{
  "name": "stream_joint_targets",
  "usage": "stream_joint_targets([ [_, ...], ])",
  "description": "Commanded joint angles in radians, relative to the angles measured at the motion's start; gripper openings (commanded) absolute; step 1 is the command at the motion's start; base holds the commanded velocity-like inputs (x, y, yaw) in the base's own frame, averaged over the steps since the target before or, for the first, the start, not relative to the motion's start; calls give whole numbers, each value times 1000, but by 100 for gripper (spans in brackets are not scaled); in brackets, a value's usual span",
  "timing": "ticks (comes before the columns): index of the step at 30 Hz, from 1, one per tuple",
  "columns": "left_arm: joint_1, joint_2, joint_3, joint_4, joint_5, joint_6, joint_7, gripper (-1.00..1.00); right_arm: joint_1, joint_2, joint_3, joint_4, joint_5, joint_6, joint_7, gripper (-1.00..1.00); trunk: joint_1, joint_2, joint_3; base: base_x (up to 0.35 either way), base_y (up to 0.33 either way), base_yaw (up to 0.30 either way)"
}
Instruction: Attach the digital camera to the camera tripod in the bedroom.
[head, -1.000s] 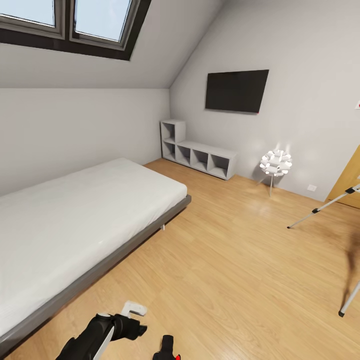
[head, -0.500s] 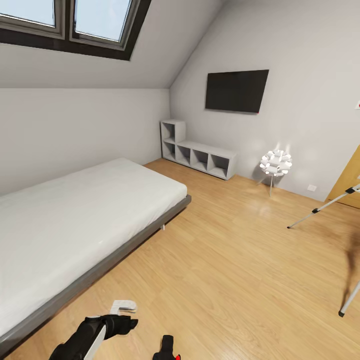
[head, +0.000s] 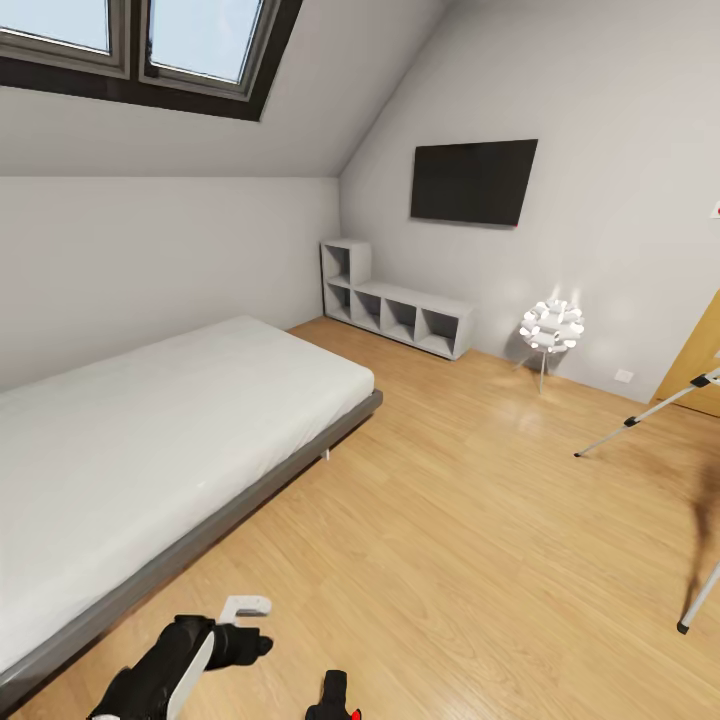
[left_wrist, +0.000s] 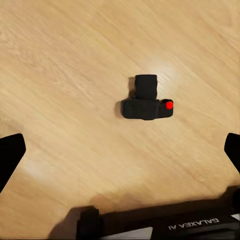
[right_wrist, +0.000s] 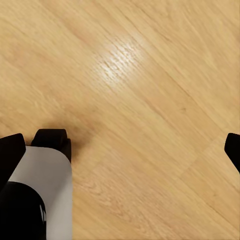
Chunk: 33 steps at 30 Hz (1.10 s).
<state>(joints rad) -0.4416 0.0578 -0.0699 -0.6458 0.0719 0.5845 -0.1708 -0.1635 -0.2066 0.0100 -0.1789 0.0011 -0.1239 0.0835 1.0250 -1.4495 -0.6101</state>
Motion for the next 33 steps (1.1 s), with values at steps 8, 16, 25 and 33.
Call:
stream_joint_targets([
  [8, -24, 5, -10, -3, 5, 123, 18, 100, -1, 0, 1, 1, 0, -3, 2, 100, 0, 0, -1, 0, 0, 0],
  [16, -48, 8, -12, -3, 8, 218, 52, 100, -1, -1, 1, 1, 0, -3, 1, 100, 0, 0, -1, 0, 0, 0],
  [25, -66, 34, -24, -4, 12, 236, 6, 100, -1, -2, 1, 1, 0, -3, -1, 100, 27, -49, -23, 0, 0, 0],
  [33, -83, 92, -87, -4, 11, 217, -170, 100, -1, -2, 1, 1, 0, -3, -2, 100, 57, -105, -48, 0, 0, 0],
])
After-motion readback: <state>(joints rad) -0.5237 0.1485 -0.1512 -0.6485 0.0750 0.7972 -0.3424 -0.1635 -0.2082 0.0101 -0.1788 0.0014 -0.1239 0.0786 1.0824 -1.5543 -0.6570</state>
